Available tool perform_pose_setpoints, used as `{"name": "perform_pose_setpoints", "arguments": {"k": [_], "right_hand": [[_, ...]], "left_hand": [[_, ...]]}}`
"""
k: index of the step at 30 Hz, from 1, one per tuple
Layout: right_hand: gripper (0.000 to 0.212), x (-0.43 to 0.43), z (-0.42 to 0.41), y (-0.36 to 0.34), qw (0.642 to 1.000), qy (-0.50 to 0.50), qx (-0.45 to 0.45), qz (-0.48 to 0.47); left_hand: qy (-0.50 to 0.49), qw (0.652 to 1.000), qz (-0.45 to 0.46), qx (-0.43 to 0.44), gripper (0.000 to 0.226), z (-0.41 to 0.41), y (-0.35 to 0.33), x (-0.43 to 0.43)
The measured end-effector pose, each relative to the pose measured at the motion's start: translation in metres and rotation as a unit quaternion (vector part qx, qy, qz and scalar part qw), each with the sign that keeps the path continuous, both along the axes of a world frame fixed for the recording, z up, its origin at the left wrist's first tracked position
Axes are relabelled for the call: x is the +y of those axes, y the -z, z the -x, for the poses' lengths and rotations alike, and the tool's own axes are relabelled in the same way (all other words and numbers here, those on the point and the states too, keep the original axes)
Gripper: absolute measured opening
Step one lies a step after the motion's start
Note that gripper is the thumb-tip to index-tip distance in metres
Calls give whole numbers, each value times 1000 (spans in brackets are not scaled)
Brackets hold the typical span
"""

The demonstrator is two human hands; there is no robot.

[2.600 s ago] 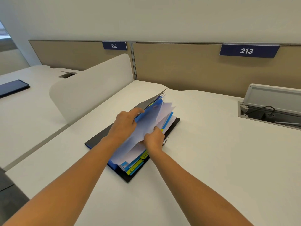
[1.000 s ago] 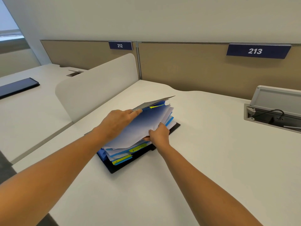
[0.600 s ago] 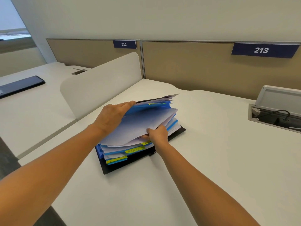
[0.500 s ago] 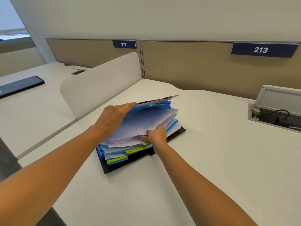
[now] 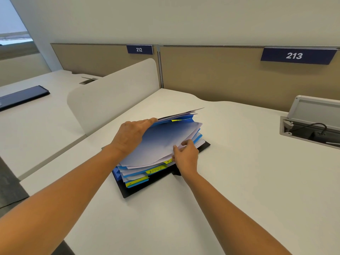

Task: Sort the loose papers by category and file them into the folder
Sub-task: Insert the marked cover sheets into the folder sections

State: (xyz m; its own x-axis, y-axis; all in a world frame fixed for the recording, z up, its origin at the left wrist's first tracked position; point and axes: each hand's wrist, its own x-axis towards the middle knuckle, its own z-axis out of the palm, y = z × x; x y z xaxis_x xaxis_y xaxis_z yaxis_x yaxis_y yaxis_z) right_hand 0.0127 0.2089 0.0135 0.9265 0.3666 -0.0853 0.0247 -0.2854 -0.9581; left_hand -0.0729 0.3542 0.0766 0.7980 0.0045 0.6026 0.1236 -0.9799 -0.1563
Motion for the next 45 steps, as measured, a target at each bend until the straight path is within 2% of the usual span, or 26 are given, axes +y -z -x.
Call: {"name": "perform_pose_setpoints", "arguments": {"k": [3, 7, 11, 15, 23, 29, 34, 37, 40, 42, 45], "right_hand": [[32, -9, -3, 5, 999, 27, -16, 16], [47, -8, -4, 5, 998, 51, 37, 10], [50, -4, -7, 3, 993, 81, 81, -12], [46, 0, -5, 3, 991, 58, 115, -27], [29, 8, 8, 2, 999, 18, 45, -25], [40, 6, 14, -3, 1000, 15, -14, -23], [39, 2, 14, 4, 991, -69, -99, 63], [43, -6, 9, 6, 952, -122, -231, 156], [38, -11, 5, 2, 854, -132, -445, 237], [33, -12, 6, 0, 786, -175, -535, 255], [26, -9, 7, 1, 716, -328, -567, 239]], "left_hand": [[-3, 1000, 7, -2, 65, -2, 0, -1], [-6, 1000, 11, 1, 65, -2, 0, -3], [-3, 1000, 1, -5, 64, -2, 0, -2], [17, 999, -32, -17, 59, 2, 3, -5], [39, 998, -57, 4, 81, 7, 13, -2], [38, 996, -79, 7, 70, 8, 14, -2], [45, 997, -61, -2, 75, 6, 16, 2], [39, 998, -58, 1, 73, 6, 15, 2], [33, 998, -52, 5, 74, 6, 13, 2], [29, 998, -48, 9, 71, 6, 13, 1], [25, 999, -45, 18, 70, 6, 13, 0]]}}
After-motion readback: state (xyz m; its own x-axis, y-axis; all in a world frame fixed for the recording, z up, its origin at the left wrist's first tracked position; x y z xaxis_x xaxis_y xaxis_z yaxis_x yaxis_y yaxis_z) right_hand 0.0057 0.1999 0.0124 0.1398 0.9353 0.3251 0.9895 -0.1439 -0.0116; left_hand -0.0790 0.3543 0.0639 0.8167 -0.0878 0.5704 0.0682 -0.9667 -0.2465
